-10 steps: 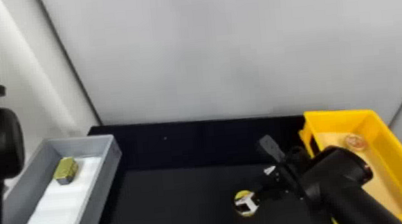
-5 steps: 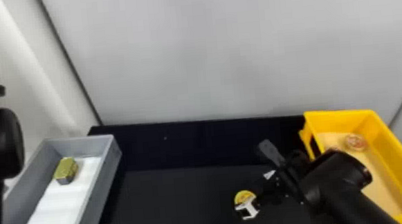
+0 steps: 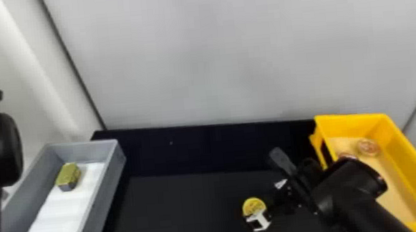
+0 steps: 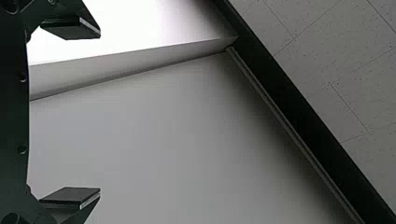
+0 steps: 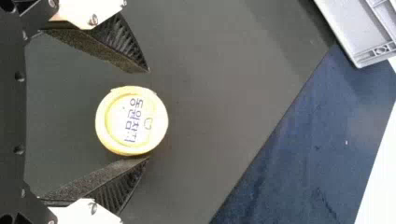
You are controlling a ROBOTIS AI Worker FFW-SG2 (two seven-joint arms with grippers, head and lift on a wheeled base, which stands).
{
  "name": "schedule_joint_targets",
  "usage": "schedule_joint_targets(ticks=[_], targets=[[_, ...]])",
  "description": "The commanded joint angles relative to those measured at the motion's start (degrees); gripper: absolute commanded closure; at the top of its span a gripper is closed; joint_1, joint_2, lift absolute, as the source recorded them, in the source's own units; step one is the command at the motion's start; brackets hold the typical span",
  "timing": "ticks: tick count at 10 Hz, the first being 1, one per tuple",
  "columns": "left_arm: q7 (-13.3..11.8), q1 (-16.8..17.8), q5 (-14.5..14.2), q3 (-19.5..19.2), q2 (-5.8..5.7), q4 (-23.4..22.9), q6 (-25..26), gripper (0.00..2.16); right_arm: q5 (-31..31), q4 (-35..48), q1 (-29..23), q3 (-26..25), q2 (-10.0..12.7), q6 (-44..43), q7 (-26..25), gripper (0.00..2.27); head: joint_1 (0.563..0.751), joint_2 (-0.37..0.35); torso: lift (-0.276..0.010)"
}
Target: Pick up the round yellow can and place it in the yellow rectangular box
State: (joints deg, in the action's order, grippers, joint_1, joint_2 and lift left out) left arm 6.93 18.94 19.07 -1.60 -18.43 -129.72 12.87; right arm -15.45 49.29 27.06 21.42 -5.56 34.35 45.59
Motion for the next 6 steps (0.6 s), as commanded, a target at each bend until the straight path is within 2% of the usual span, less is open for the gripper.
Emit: schedule_joint_targets(ticks=[1,2,3,4,6], targets=[[-0.07,-0.04,0.0,-0.07,-0.03,-0.19,0.15,0.09,-0.73,0.28,-0.08,-0.05,-0.33,0.12,0.4,0.15,0.663,0.054,-0.01],[-0.07,-0.13,0.0,-0.16,-0.03,-0.27,0.15,0.09,-1.0,0.37,-0.34,-0.05,-0.5,0.38,0.58,0.16,0.663,0.054,-0.01],[-0.07,-0.13,0.0,-0.07,-0.03,-0.27,0.24,0.09,-1.52,0.63,-0.43,-0.05,-0.59,0.47,0.84,0.35,0.663,0.054,-0.01],[-0.07,-0.13,0.0,-0.16,-0.03,-0.27,0.24,0.09,-1.7,1.6,-0.69,0.3,-0.68,1.7,0.31,0.85,0.663,0.054,-0.01],[-0.16,-0.22,0.0,-0.16,-0.03,-0.36,0.41,0.09,-1.7,4.59,-1.83,0.39,-1.12,2.75,0.31,0.87,0.663,0.054,-0.01]])
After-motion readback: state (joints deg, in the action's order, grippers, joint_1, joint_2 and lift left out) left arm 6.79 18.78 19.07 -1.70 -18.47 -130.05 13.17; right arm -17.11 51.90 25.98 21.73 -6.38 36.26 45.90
